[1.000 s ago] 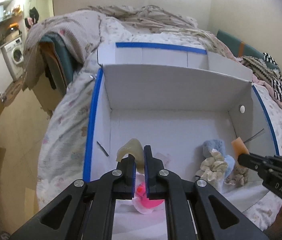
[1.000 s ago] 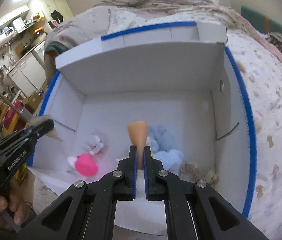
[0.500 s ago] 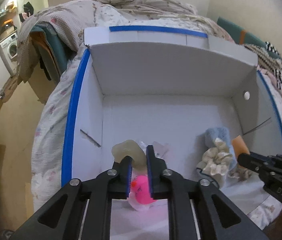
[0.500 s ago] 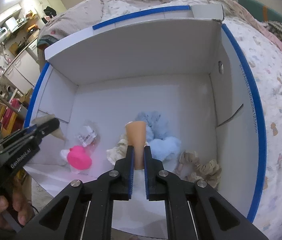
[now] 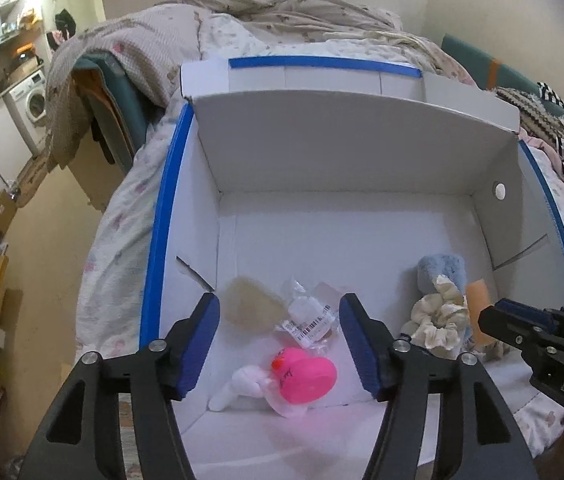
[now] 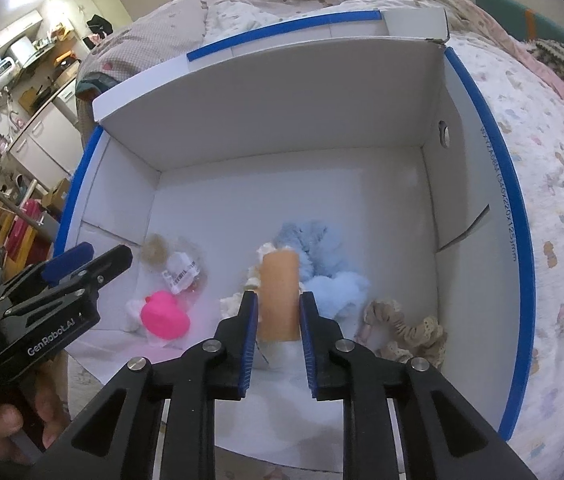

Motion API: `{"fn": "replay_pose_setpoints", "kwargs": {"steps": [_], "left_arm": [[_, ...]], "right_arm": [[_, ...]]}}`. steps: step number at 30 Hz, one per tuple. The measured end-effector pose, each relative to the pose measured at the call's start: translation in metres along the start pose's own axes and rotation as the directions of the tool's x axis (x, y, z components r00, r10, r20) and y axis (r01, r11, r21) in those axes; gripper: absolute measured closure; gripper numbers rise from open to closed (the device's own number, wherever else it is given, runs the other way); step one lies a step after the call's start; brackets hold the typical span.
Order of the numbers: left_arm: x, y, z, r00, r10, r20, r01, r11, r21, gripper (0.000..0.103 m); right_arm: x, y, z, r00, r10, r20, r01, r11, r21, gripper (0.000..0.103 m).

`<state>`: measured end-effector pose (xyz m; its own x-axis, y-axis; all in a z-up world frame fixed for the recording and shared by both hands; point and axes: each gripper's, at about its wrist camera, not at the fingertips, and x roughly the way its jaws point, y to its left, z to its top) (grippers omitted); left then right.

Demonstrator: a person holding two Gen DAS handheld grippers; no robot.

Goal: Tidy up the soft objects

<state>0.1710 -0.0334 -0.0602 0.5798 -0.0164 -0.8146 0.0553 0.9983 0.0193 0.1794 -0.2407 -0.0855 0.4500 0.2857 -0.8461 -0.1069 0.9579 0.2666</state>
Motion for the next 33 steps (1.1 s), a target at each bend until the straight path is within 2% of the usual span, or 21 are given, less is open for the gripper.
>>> {"fn": "replay_pose_setpoints", "kwargs": {"steps": [1,2,3,4,7,8,13,23,27,33], "left_arm": [[-0.002,0.000,0.000,1.000,-0.002,0.004,0.002,1.000,0.000,0.043],[-0.005,0.001,0.000,1.000,-0.008,0.007,0.008,1.000,-0.003,0.042],[-0.007,0.002,0.001,1.000,-0.012,0.010,0.013,1.000,-0.005,0.042],[-0.010,0.004,0.001,1.000,-0.018,0.016,0.018,1.000,-0.008,0.042],[-0.019,0.008,0.000,0.999,-0.022,0.032,0.022,1.000,-0.017,0.041],[-0.023,0.011,0.000,0.999,-0.018,0.035,0.018,1.000,-0.021,0.041],[-0.047,0.025,-0.004,0.998,-0.001,0.061,0.005,0.998,-0.060,0.041],[-0.076,0.044,-0.033,0.993,0.070,0.099,-0.066,0.997,-0.043,0.041],[-0.079,0.047,-0.048,0.992,0.098,0.081,-0.097,0.995,-0.015,0.041],[-0.099,0.056,-0.063,0.993,0.091,0.079,-0.088,0.995,-0.048,0.041]], "right_arm": [[-0.001,0.001,0.000,1.000,0.001,0.005,-0.001,1.000,-0.001,0.061],[-0.003,0.001,0.000,1.000,0.000,0.012,0.000,1.000,-0.003,0.029],[-0.005,0.001,0.000,1.000,0.000,0.025,0.000,1.000,-0.003,0.018],[-0.009,0.001,0.000,0.999,0.003,0.045,-0.003,1.000,0.002,0.013],[-0.017,0.002,0.001,0.996,0.016,0.082,-0.017,1.000,0.016,0.011],[-0.019,0.002,0.001,0.995,0.020,0.097,-0.022,0.999,0.023,0.001],[-0.032,0.003,0.001,0.985,0.063,0.160,-0.075,0.995,0.069,0.000],[-0.056,0.019,-0.019,0.983,-0.001,0.184,-0.004,1.000,0.030,0.000],[-0.071,0.030,-0.030,0.978,0.019,0.208,-0.017,1.000,-0.011,0.000],[-0.078,0.036,-0.054,0.984,0.040,0.172,-0.033,0.999,-0.040,0.000]]}}
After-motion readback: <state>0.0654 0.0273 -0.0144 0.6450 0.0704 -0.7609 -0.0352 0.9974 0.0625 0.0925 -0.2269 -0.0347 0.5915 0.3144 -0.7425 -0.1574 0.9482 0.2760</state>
